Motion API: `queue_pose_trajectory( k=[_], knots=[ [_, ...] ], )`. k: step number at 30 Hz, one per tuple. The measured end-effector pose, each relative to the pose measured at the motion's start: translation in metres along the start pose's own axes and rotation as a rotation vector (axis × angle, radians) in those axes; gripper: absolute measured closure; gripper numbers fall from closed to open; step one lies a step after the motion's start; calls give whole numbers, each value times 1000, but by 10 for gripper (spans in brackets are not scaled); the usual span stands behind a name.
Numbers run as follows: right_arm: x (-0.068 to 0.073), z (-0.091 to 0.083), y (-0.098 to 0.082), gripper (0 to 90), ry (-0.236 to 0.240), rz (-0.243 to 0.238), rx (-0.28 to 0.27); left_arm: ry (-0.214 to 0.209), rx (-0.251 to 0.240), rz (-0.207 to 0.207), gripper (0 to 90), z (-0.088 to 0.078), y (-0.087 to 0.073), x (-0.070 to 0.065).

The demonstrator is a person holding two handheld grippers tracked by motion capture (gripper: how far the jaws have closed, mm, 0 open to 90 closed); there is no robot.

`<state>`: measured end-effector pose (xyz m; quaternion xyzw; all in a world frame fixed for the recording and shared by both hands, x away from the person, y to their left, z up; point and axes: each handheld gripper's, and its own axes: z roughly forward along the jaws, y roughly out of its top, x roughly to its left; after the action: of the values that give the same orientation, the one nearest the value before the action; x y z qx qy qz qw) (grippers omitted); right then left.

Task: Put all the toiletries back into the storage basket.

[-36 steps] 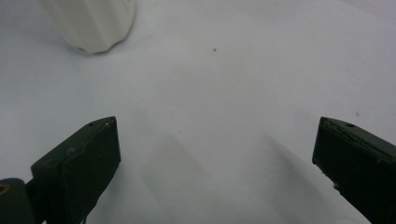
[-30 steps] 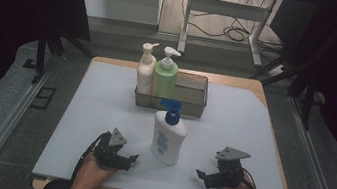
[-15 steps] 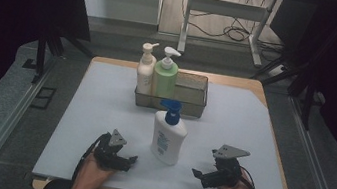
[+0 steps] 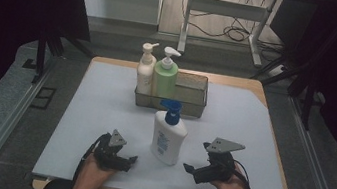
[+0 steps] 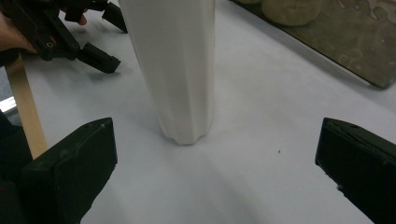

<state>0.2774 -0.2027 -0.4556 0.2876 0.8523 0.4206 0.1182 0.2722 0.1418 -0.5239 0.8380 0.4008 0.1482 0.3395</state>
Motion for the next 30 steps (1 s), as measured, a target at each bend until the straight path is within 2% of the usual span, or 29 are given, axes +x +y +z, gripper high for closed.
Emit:
queue_pose_trajectory(
  k=[18,30],
  knots=[
    [16,17,42,15,31,-28,-42,1,-1,-3,126,0,0,0],
    [18,28,63,111,36,-46,-73,0,1,-1,127,0,0,0]
  ],
)
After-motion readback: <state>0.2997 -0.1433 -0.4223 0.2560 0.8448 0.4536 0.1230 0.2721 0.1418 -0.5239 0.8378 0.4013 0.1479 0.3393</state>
